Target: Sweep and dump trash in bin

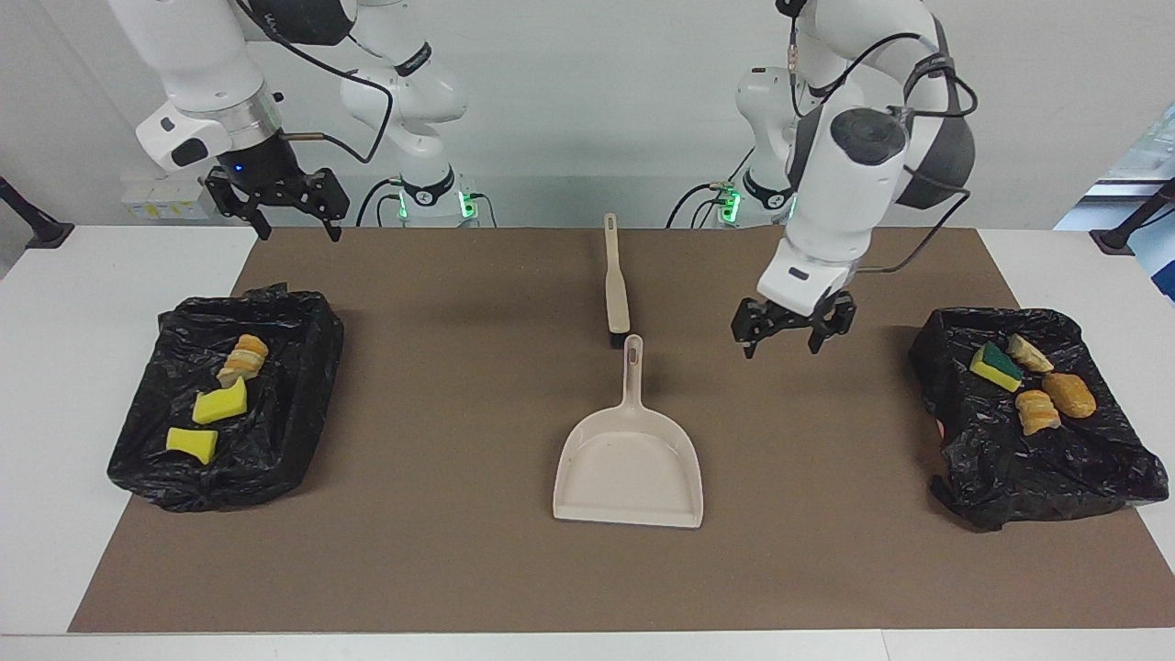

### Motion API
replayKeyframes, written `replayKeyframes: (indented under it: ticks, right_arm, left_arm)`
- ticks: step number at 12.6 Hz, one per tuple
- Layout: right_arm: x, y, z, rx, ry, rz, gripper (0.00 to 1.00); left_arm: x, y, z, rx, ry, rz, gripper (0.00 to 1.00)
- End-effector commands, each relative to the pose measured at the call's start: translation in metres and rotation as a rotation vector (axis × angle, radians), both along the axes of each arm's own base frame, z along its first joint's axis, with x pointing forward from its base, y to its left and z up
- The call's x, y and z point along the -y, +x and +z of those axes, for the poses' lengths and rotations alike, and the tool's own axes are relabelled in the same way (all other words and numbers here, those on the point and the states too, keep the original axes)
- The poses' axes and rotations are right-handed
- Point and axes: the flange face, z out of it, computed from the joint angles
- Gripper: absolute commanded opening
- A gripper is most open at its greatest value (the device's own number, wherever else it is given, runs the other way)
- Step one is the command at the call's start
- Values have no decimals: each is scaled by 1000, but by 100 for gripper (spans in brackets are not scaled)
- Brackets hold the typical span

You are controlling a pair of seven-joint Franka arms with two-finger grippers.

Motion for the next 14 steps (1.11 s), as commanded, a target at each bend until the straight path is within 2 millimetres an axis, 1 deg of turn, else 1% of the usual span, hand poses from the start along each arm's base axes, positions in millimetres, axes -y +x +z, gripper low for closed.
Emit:
replayKeyframes:
  ticks: [1,2,3,4,5,6,7,8,9,10,11,12,13,14]
  right_arm:
    - [1,0,2,-7,-2,-18,100]
    - [1,0,2,-7,-2,-18,100]
    - [1,0,2,-8,-2,-18,100]
    - [1,0,2,-7,-2,-18,100]
    - [0,0,2,-8,-1,-18,100]
    - [1,0,2,-7,-2,-18,100]
    - [1,0,2,-8,-2,-18,100]
    - [1,0,2,-7,-2,-18,100]
    - [1,0,2,-8,-2,-18,100]
    - [1,0,2,-8,-2,-18,100]
    - [1,0,2,-8,-2,-18,100]
    - [1,0,2,-8,-2,-18,100]
    - [1,0,2,-7,-2,-18,100]
    - [1,0,2,-8,-2,-18,100]
  left_arm:
    - [-49,-22,38,12,17,-76,100]
    - [-71,-24,55,20,21,-107,100]
    - [-95,-26,63,11,21,-102,100]
    - [-122,-28,70,-8,21,-60,100]
    - [-138,-32,76,-21,23,-46,100]
    - [-153,-32,85,-17,21,-62,100]
    - [-163,-34,97,-23,7,-78,100]
    - [-168,-35,108,-27,-8,-90,100]
    - [-174,-36,115,-49,-19,-87,100]
    - [-175,-40,124,-53,-21,-87,100]
    - [-173,-45,127,-52,-23,-92,100]
    - [-175,-56,131,-53,-25,-94,100]
    - [-176,-60,125,-67,-27,-93,100]
    - [-175,-65,125,-69,-32,-92,100]
